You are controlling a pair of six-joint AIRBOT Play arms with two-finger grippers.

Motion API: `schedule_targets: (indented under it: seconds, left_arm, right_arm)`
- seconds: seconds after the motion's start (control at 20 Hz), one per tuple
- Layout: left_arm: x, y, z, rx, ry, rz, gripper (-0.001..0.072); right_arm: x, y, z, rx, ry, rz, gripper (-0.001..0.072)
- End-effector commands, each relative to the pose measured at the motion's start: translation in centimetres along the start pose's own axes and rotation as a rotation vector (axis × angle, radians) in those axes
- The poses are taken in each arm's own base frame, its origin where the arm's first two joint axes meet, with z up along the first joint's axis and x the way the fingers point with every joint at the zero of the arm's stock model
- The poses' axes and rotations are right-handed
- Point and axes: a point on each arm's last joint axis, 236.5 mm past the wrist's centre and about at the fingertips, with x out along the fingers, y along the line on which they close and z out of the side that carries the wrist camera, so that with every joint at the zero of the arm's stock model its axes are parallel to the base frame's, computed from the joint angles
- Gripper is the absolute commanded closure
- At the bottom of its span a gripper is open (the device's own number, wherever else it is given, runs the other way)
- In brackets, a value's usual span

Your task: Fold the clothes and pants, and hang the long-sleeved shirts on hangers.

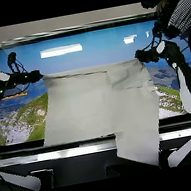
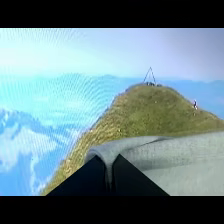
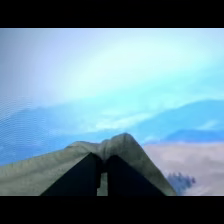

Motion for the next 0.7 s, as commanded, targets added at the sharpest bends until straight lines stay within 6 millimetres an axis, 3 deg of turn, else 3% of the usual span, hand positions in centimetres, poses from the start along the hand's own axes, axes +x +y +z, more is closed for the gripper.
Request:
schedule_targets:
  seconds: [0.0, 0.2, 0.25, 0.35, 0.4, 0.5, 0.65]
  left_arm:
    - [2.1, 0.5, 1.1, -0.005, -0.031, 0.01, 0.0686]
    - [2.6, 0.3, 0.8, -0.002, -0.028, 0.008, 0.0686]
    - [2.9, 0.2, 0.5, -0.002, -0.018, 0.005, 0.0685]
    - [3.1, -0.1, -1.0, 0.0, 0.042, -0.012, 0.0685]
    - [2.2, -0.4, -1.2, 0.006, 0.078, -0.029, 0.0685]
    - [-1.1, -1.0, -1.8, 0.019, 0.174, -0.076, 0.0685]
    - [-6.2, -2.0, -6.2, 0.021, 0.422, -0.156, 0.0685]
  right_arm:
    - [1.1, 0.0, 2.5, 0.019, -0.118, 0.009, 0.0663]
    - [1.2, 0.0, 2.9, 0.022, -0.14, 0.011, 0.0663]
    - [1.4, -0.1, 2.1, 0.022, -0.108, 0.008, 0.0663]
    - [1.9, -0.4, -1.4, 0.03, 0.038, -0.002, 0.0661]
    - [1.0, -0.6, -2.5, 0.02, 0.101, -0.011, 0.0662]
    - [-2.5, -0.9, -4.2, -0.016, 0.221, -0.035, 0.0661]
    - [-9.6, -2.1, -9.3, -0.063, 0.507, -0.101, 0.066]
